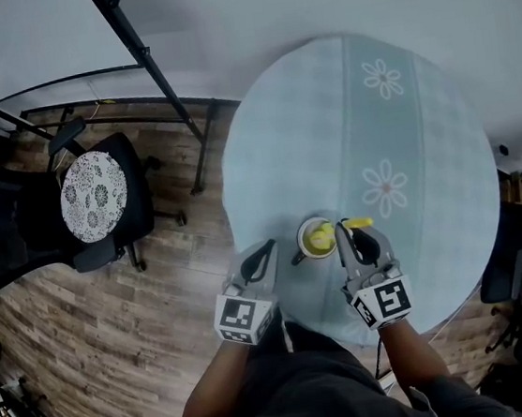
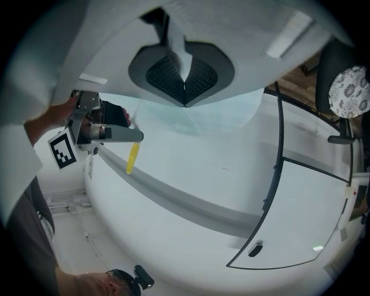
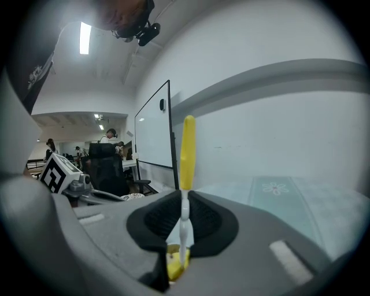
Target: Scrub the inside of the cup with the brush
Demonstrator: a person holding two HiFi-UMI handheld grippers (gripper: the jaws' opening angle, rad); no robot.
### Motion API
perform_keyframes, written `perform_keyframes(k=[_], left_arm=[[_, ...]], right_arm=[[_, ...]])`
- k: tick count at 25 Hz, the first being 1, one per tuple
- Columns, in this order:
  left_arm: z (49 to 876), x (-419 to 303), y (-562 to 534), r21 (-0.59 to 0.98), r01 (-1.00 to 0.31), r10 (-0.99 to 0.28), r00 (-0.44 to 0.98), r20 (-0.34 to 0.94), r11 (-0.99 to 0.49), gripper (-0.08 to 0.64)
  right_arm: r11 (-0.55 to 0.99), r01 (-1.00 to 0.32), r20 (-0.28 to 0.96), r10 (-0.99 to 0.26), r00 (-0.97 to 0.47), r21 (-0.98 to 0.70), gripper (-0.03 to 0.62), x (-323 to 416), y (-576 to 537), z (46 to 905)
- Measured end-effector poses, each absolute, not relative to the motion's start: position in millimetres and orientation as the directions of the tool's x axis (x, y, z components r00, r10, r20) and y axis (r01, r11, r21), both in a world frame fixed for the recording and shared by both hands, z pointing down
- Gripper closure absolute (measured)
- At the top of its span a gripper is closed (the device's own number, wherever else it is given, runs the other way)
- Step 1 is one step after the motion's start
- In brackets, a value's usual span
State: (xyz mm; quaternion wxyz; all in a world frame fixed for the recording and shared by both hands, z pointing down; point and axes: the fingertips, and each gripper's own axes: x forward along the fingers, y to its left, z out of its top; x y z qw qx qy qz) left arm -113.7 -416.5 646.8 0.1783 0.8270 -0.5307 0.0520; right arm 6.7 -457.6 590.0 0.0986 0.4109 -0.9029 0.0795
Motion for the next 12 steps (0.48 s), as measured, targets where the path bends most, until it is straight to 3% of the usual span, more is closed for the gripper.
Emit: perform_keyframes(k=[12], left_arm=[[639, -116, -406, 0.228, -0.902, -0.866, 0.421, 0.269, -0.368, 0.555]], right_arm=[[0.681, -0.722, 0.227, -0.688, -0.689, -0.126, 0.557, -6, -440, 580]])
